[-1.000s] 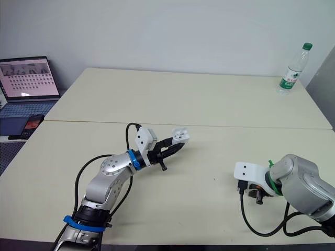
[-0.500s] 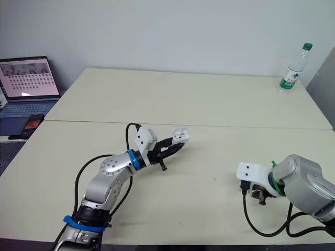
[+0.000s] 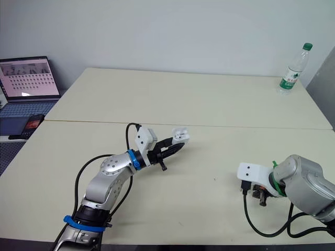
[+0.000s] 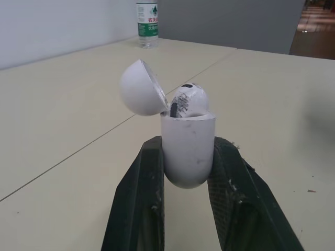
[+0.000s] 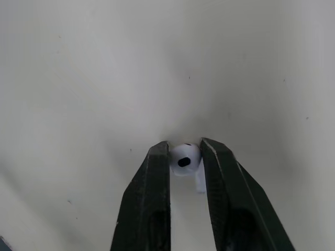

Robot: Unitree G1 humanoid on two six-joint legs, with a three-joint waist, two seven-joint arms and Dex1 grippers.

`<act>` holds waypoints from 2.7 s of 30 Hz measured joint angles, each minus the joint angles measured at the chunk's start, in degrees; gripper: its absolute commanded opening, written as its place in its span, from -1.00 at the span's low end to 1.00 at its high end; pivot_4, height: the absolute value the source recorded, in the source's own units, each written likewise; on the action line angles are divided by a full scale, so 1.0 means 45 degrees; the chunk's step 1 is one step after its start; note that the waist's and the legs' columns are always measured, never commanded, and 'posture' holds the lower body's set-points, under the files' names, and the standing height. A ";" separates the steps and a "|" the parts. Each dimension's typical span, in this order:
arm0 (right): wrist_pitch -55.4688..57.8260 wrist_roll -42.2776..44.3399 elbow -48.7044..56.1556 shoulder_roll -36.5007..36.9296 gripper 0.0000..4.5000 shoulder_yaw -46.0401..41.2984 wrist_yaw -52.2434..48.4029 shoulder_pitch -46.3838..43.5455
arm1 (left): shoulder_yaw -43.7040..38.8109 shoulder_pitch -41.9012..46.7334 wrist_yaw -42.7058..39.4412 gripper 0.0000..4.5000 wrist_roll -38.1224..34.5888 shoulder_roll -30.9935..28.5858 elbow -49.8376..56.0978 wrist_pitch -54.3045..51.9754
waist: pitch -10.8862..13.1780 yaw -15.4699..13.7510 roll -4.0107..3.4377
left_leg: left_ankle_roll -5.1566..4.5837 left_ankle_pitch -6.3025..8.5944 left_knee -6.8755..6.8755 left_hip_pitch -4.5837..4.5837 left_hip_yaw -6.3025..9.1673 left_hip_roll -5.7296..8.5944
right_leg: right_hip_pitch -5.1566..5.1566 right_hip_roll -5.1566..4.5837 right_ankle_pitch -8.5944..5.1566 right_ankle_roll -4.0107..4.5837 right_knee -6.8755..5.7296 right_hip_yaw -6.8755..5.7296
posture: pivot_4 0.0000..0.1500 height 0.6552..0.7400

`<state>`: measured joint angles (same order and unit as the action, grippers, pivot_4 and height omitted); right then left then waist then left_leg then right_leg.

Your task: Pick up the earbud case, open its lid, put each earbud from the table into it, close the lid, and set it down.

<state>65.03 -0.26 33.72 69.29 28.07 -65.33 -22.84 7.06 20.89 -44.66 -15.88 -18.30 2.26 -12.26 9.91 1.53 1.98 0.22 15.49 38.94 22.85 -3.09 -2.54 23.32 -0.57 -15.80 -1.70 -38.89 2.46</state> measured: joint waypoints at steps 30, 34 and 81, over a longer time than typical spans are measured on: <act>0.1745 0.3049 -0.0777 -0.2478 -0.66 -0.4855 0.2370 -0.0158 | -0.0020 0.0079 0.0054 -0.67 -0.0042 0.0267 -0.0003 -0.0066 | 0.0001 -0.0010 -0.0002 | 0.0000 0.0001 -0.0004 0.0016 0.0011 0.0011 | 0.0001 0.0029 0.0001 0.0001 0.0000 0.0009 | 1.00 0.91; 0.3247 0.3860 -0.0099 -0.2285 -0.66 -0.5418 0.2647 0.0544 | -0.0013 0.0123 0.0042 -0.67 -0.0041 0.0302 -0.0007 -0.0065 | 0.0000 -0.0016 -0.0001 | -0.0001 0.0001 -0.0007 0.0021 0.0026 0.0010 | 0.0001 0.0026 0.0000 0.0000 0.0002 0.0014 | 1.00 0.91; -0.6193 0.3634 -0.0500 0.1159 -0.87 -0.6806 0.2325 0.6747 | 0.0098 0.0293 -0.0227 -0.67 -0.0011 0.0336 -0.0397 0.0047 | 0.0000 0.0005 0.0006 | -0.0002 0.0001 -0.0014 0.0006 -0.0003 -0.0004 | -0.0003 0.0077 -0.0040 -0.0071 0.0028 0.0011 | 1.00 0.91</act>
<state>37.17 16.10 31.47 74.51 -2.55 -54.87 7.52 7.50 22.21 -45.68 -15.93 -16.79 0.47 -12.05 9.91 1.56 2.00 0.21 15.49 38.87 22.87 -3.10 -2.55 23.31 -0.22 -15.98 -2.02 -38.77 2.51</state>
